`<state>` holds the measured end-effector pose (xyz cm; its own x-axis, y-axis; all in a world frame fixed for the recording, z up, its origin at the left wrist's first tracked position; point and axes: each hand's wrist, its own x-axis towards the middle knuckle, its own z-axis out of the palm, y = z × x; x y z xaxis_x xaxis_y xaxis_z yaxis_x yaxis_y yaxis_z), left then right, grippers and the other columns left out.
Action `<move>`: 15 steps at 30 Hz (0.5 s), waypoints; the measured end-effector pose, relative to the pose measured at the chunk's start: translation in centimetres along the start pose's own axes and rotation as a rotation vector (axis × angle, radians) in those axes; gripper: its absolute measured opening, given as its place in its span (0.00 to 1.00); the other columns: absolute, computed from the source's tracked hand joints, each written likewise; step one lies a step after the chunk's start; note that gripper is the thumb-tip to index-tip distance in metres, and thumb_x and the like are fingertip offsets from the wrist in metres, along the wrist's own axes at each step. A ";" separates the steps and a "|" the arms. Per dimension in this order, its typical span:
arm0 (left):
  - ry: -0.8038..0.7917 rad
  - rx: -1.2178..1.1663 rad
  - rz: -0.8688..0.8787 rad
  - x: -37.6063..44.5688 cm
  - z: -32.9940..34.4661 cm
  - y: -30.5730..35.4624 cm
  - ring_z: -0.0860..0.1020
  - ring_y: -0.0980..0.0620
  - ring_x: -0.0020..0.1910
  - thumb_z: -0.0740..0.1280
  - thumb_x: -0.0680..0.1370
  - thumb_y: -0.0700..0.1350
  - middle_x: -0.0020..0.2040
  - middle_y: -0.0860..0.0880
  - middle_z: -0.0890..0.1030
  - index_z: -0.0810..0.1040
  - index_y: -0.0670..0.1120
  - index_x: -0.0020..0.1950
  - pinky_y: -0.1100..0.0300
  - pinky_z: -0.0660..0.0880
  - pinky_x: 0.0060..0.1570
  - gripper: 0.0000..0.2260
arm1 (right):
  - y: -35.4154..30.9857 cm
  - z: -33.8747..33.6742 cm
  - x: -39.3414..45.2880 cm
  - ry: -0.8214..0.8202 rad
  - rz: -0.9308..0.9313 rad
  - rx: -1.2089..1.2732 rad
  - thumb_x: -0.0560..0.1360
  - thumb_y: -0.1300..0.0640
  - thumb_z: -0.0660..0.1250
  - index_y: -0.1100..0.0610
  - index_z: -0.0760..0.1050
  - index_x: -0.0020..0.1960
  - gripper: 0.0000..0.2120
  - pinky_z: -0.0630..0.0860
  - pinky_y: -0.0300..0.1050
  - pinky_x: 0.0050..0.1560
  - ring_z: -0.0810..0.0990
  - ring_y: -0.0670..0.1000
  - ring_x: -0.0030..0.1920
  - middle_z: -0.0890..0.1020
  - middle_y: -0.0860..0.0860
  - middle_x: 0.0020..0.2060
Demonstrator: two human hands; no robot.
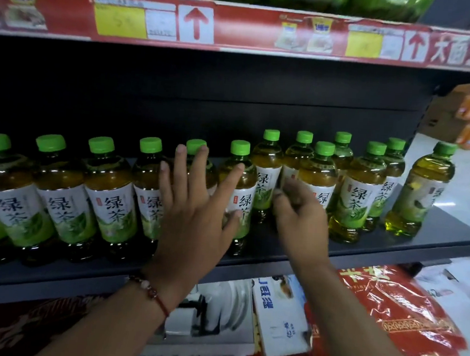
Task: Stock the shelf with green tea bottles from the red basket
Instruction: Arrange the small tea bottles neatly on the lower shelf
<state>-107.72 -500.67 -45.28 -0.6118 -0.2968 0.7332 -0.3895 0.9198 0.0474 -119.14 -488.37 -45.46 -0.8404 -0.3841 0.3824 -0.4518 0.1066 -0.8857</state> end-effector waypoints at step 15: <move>0.042 0.013 0.030 1.1 2.6 1.0 0.52 0.33 0.79 0.73 0.74 0.52 0.74 0.38 0.68 0.65 0.54 0.77 0.33 0.50 0.75 0.33 | -4.0 3.1 9.5 -0.060 0.048 -0.621 0.78 0.48 0.68 0.61 0.65 0.71 0.28 0.73 0.49 0.52 0.77 0.61 0.63 0.72 0.58 0.66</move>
<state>-110.59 -500.72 -46.18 -0.5940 -0.2576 0.7621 -0.3800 0.9248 0.0165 -124.38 -495.27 -39.14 -0.8542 -0.4143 0.3143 -0.5184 0.6312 -0.5769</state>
